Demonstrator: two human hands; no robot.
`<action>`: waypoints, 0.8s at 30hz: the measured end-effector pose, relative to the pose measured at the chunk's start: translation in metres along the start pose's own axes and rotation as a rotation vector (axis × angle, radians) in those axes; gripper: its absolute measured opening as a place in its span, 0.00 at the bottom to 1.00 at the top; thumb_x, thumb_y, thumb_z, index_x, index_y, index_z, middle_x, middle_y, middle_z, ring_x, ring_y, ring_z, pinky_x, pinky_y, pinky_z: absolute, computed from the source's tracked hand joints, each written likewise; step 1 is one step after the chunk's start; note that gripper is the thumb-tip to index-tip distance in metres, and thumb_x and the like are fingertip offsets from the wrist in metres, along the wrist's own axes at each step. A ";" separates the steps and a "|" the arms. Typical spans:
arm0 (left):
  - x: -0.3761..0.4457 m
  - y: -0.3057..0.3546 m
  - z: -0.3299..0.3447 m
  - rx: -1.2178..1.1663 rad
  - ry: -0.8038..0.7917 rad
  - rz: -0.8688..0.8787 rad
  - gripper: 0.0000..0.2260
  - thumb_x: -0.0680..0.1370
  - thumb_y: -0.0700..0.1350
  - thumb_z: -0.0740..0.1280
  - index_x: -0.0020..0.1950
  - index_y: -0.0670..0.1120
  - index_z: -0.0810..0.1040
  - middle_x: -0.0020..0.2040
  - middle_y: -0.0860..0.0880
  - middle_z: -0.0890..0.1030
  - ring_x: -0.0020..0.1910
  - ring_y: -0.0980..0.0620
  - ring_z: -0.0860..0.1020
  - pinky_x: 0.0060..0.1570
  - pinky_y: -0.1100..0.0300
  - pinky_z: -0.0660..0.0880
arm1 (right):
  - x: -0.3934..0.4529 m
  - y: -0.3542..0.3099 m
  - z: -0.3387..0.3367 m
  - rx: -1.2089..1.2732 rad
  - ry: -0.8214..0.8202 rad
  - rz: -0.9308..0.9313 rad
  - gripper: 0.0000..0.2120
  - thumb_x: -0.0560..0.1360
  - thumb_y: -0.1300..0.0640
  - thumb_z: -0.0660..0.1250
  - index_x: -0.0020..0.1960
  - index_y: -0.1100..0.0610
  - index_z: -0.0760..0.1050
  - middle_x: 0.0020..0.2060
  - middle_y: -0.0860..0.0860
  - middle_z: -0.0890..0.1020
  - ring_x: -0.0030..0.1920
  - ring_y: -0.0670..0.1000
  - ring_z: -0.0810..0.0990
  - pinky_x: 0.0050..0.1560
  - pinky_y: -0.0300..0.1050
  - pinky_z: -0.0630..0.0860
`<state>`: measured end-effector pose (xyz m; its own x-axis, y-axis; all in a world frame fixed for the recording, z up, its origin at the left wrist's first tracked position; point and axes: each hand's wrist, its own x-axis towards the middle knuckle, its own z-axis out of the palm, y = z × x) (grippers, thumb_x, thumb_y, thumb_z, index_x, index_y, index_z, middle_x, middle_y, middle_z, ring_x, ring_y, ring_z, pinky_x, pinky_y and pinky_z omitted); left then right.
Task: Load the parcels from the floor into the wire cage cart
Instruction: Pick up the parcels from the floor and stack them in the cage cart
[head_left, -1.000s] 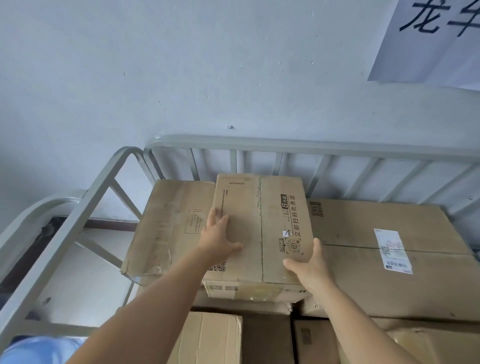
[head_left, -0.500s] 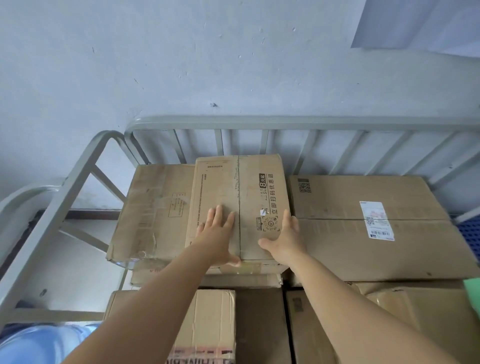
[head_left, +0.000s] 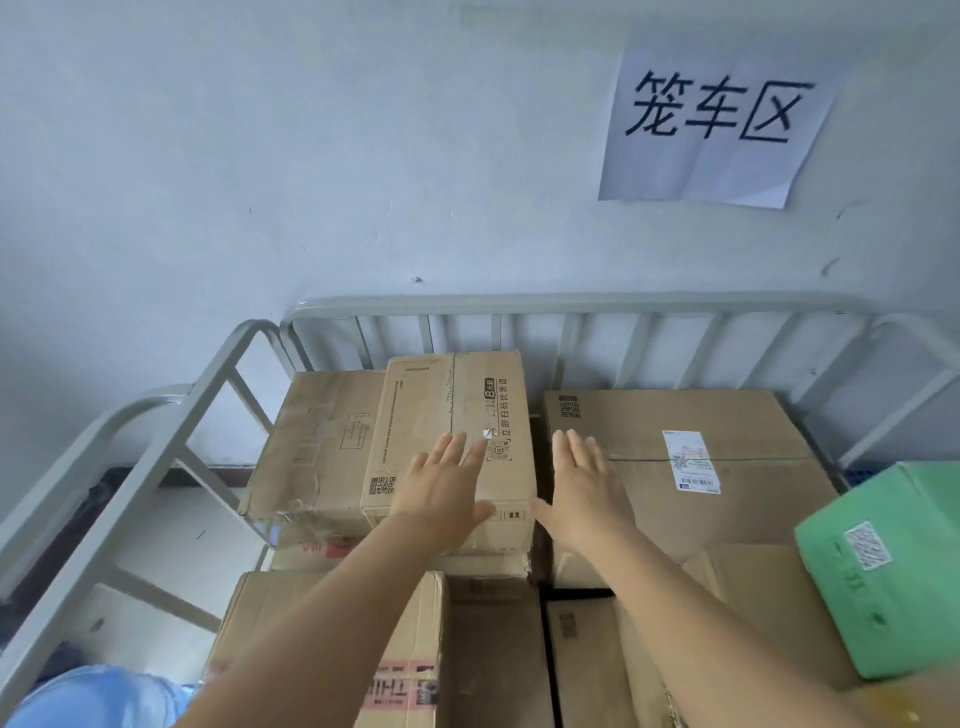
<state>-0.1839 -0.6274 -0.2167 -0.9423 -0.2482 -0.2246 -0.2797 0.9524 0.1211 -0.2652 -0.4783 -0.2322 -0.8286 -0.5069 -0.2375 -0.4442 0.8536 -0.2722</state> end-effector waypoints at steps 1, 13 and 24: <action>-0.006 0.009 -0.005 -0.003 0.025 0.010 0.35 0.79 0.56 0.61 0.79 0.49 0.45 0.79 0.46 0.48 0.78 0.48 0.45 0.75 0.50 0.48 | -0.010 0.004 -0.007 -0.003 0.016 -0.003 0.43 0.79 0.42 0.62 0.79 0.56 0.38 0.79 0.52 0.42 0.79 0.55 0.41 0.77 0.51 0.46; -0.050 0.111 -0.061 -0.086 0.164 0.222 0.34 0.80 0.56 0.60 0.79 0.48 0.47 0.79 0.50 0.53 0.78 0.50 0.51 0.74 0.53 0.51 | -0.116 0.058 -0.088 0.001 0.300 0.097 0.43 0.77 0.40 0.62 0.79 0.60 0.45 0.79 0.55 0.51 0.78 0.55 0.49 0.77 0.51 0.50; -0.092 0.223 -0.039 -0.152 0.085 0.508 0.33 0.80 0.59 0.57 0.79 0.46 0.48 0.79 0.49 0.54 0.77 0.49 0.55 0.74 0.51 0.55 | -0.227 0.139 -0.115 -0.028 0.354 0.426 0.42 0.78 0.40 0.60 0.79 0.61 0.43 0.79 0.56 0.50 0.78 0.56 0.48 0.77 0.51 0.49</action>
<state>-0.1666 -0.3993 -0.1308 -0.9757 0.2181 -0.0225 0.1982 0.9213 0.3346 -0.1778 -0.2307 -0.1089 -0.9988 -0.0490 0.0082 -0.0496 0.9795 -0.1950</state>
